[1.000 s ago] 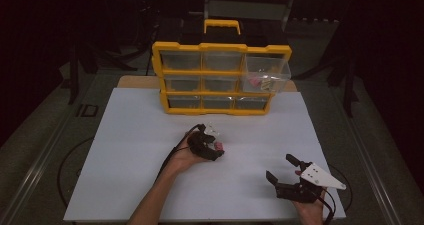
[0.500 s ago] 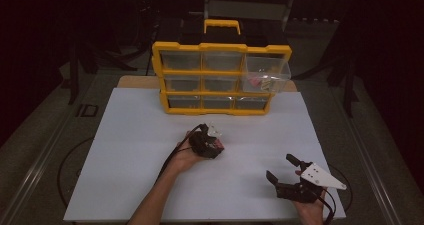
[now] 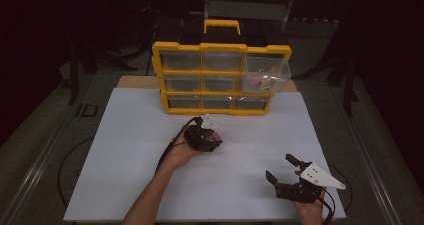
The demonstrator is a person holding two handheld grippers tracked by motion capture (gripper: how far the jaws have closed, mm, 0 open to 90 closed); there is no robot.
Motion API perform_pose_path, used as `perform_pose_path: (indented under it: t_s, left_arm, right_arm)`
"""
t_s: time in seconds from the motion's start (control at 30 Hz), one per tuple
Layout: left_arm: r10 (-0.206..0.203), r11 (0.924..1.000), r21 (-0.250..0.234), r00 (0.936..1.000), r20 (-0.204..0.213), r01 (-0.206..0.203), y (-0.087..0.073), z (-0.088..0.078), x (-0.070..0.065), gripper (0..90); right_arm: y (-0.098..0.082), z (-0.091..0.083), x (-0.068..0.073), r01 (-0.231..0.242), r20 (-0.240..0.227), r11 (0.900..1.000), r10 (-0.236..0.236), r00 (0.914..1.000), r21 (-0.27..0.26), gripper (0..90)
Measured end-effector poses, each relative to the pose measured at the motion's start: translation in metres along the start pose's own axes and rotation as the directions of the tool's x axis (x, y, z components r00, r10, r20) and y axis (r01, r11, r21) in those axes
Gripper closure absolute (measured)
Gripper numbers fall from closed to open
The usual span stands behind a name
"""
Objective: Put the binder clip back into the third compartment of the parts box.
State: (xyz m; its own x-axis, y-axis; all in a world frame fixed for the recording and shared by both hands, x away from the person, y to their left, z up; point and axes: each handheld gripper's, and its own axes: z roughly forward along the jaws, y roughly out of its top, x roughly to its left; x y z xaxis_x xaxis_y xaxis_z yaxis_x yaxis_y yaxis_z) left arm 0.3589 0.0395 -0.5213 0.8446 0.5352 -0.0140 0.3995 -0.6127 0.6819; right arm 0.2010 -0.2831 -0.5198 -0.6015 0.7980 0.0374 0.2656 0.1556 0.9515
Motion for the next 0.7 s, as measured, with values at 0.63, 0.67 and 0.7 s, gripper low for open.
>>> perform_pose_path:
  t_s: [0.63, 0.67, 0.7]
  left_arm:
    - [0.010, 0.9977, -0.068, 0.9999, 0.005, -0.010, 0.039, -0.049, 0.003, 50.2]
    - [0.008, 0.9974, -0.072, 0.9999, 0.007, -0.008, 0.041, -0.051, 0.004, 50.2]
    - [0.006, 0.9972, -0.075, 0.9999, 0.008, -0.005, 0.044, -0.054, 0.005, 50.2]
  right_arm:
    - [0.000, 0.001, 0.000, 0.000, 0.000, 1.000, 0.000, 1.0000, 0.005, 8.2]
    - [0.000, 0.001, 0.000, 0.000, 0.001, 1.000, 0.000, 1.0000, 0.005, 8.2]
    - [0.000, 0.002, 0.000, 0.002, 0.002, 1.000, -0.002, 1.0000, 0.004, 8.2]
